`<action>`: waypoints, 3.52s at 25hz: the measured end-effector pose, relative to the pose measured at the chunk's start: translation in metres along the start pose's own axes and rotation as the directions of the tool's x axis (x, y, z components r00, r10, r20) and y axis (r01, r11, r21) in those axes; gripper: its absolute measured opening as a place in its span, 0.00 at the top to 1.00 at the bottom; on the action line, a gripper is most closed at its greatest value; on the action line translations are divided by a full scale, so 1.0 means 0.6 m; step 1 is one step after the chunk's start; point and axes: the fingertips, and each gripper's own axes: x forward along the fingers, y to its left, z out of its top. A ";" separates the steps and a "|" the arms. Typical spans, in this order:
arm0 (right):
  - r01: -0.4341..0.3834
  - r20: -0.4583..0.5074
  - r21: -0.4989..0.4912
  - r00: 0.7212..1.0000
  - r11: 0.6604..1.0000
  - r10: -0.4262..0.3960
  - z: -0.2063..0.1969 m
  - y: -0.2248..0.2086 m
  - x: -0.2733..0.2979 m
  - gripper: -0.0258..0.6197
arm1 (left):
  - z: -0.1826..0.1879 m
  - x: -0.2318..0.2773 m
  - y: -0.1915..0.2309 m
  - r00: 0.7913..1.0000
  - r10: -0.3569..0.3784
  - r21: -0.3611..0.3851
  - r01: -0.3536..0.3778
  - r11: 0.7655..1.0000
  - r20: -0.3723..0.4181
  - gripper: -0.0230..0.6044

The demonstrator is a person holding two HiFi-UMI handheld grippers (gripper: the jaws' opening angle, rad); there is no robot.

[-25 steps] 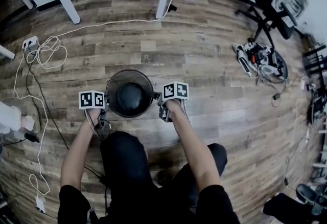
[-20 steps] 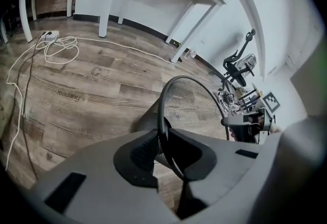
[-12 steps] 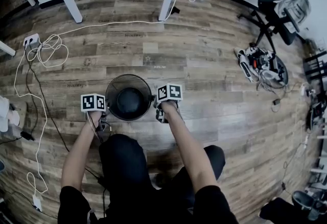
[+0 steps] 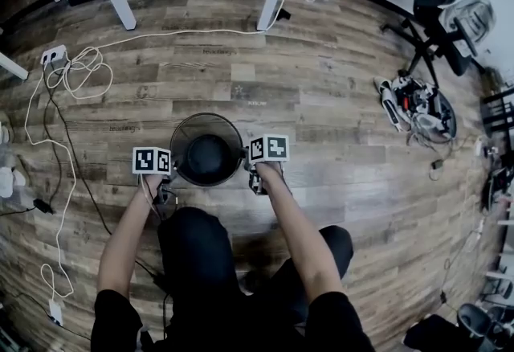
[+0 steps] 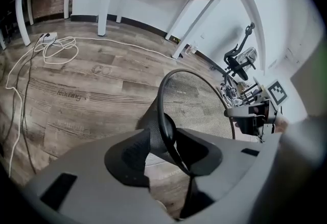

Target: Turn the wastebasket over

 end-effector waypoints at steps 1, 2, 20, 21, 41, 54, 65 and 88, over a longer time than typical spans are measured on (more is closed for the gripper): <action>0.020 0.013 -0.030 1.000 0.999 -0.020 0.003 0.001 -0.006 0.70 | -0.001 -0.001 0.004 1.000 -0.006 0.000 0.006 1.000 0.008 0.65; 0.045 0.032 -0.065 0.999 0.997 -0.043 0.008 0.002 -0.014 0.69 | 0.000 -0.005 0.009 1.000 -0.011 -0.007 0.012 1.000 0.023 0.61; 0.160 0.247 -0.318 0.966 0.935 -0.081 0.073 0.134 -0.164 0.91 | 0.164 -0.295 -0.102 0.864 0.183 0.176 -0.295 0.939 0.470 0.91; 0.156 0.238 -0.309 0.968 0.938 -0.082 0.070 0.147 -0.180 0.91 | 0.170 -0.324 -0.122 0.854 0.188 0.194 -0.315 0.929 0.485 0.91; 0.145 0.180 -0.282 0.979 0.949 -0.096 0.118 0.502 -0.585 0.91 | 0.242 -0.866 -0.366 0.812 0.196 0.093 -0.293 0.952 0.549 0.91; 0.164 0.296 -0.306 0.953 0.938 -0.070 0.181 0.647 -0.751 0.91 | 0.309 -1.026 -0.480 0.797 0.082 0.229 -0.269 0.936 0.598 0.91; 0.090 0.323 -0.425 0.945 0.901 0.058 0.258 0.673 -0.832 0.91 | 0.358 -1.077 -0.582 0.728 0.145 0.197 -0.363 0.911 0.670 0.91; 0.058 0.465 -0.575 0.844 0.816 0.268 0.296 0.802 -1.028 0.91 | 0.426 -1.223 -0.652 0.535 0.136 0.167 -0.479 0.862 0.834 0.91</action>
